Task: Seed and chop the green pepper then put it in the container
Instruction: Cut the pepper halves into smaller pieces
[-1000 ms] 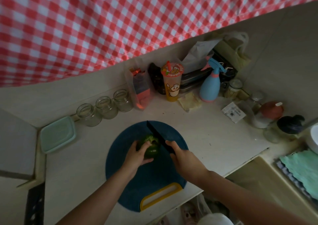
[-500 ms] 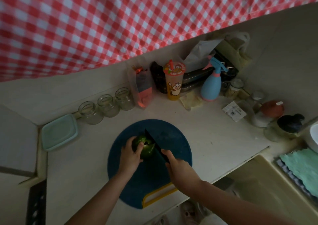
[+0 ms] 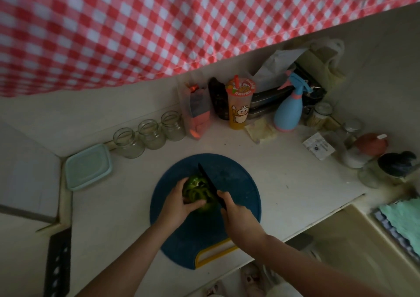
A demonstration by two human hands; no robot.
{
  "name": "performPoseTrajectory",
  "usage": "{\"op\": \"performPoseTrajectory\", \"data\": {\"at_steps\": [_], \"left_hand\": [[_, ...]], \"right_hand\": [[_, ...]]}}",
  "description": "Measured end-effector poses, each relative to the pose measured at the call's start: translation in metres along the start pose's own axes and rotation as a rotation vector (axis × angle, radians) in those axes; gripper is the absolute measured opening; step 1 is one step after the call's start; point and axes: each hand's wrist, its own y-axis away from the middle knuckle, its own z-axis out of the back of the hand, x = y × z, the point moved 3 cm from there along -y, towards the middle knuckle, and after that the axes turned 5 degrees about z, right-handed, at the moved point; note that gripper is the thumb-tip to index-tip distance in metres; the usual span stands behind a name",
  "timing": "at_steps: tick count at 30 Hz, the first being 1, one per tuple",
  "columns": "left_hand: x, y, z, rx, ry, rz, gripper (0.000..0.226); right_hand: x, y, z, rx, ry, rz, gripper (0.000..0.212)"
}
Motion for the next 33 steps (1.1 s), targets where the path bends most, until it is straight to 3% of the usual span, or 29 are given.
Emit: {"op": "performPoseTrajectory", "data": {"at_steps": [5,10,14,20,23,28,33], "left_hand": [[-0.004,0.000,-0.001,-0.031,0.051,0.021,0.078],[-0.004,-0.009,-0.001,-0.020,0.107,0.058,0.082],[-0.005,-0.012,-0.002,-0.002,0.103,0.066,0.079],[-0.007,-0.016,0.002,-0.011,-0.016,0.018,0.072],[-0.006,-0.019,0.005,-0.001,-0.002,0.063,0.052],[0.003,-0.026,0.011,-0.046,0.218,0.187,0.043],[-0.003,-0.018,0.019,-0.226,0.236,0.055,0.038]], "right_hand": [[-0.003,0.004,0.005,-0.039,-0.056,-0.001,0.045],[-0.009,-0.013,0.005,-0.111,-0.281,-0.110,0.071],[-0.005,-0.037,0.008,-0.112,-0.434,-0.119,0.078],[-0.003,-0.051,0.007,-0.034,-0.410,-0.103,0.093],[-0.005,-0.052,0.005,-0.037,-0.423,-0.118,0.093],[-0.009,-0.055,0.004,-0.054,-0.435,-0.159,0.089],[-0.007,-0.057,0.002,-0.055,-0.447,-0.188,0.083]]}}
